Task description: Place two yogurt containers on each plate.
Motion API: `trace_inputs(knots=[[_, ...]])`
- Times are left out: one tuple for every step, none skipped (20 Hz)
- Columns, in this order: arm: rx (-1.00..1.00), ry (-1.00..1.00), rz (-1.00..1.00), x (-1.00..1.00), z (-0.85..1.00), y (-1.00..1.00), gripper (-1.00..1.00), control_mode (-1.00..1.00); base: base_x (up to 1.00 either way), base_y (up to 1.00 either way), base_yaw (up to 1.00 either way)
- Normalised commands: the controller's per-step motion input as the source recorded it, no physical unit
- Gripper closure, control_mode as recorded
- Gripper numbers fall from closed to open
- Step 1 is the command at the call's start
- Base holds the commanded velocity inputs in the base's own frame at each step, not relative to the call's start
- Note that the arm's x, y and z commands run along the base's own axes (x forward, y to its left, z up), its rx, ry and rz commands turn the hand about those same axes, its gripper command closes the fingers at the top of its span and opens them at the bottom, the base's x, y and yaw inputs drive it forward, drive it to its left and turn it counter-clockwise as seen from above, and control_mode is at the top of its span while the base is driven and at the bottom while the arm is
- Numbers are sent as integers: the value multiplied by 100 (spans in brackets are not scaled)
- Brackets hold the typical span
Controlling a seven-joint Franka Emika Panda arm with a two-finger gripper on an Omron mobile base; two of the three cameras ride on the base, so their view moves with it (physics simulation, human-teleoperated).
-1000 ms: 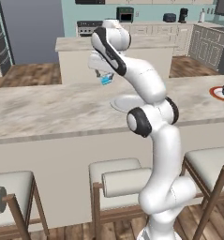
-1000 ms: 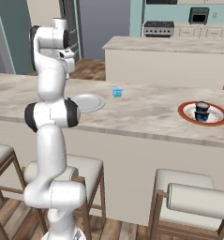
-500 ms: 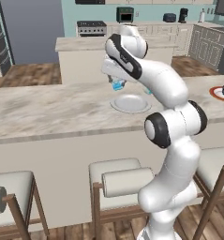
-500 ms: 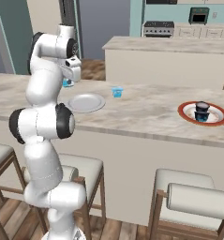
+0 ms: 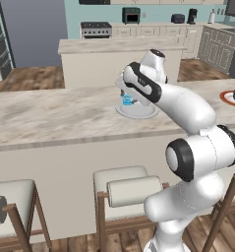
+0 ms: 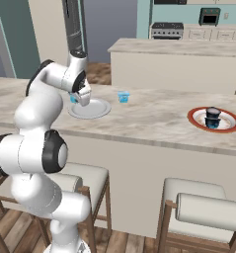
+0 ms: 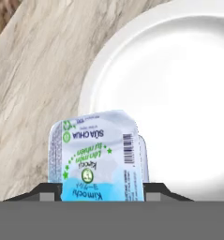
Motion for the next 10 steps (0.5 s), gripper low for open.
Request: trace_inputs(knots=[[14, 0, -4, 0, -16, 0, 100, -100, 0, 0, 0], [17, 0, -5, 6, -17, 0, 100, -100, 0, 0, 0], [16, 0, -4, 16, -18, 0, 100, -100, 0, 0, 0], [16, 0, -4, 38, -10, 0, 100, -100, 0, 0, 0], [11, 0, 0, 57, 0, 0, 100, -100, 0, 0, 0], [11, 2, 0, 60, 0, 0, 100, -100, 0, 0, 0], [8, 4, 0, 50, 0, 0, 100, -100, 0, 0, 0], [8, 5, 0, 38, 0, -7, 100, -100, 0, 0, 0], [1, 7, 0, 29, 0, -8, 100, -100, 0, 0, 0], [0, 11, 0, 29, 0, -7, 100, -100, 0, 0, 0]])
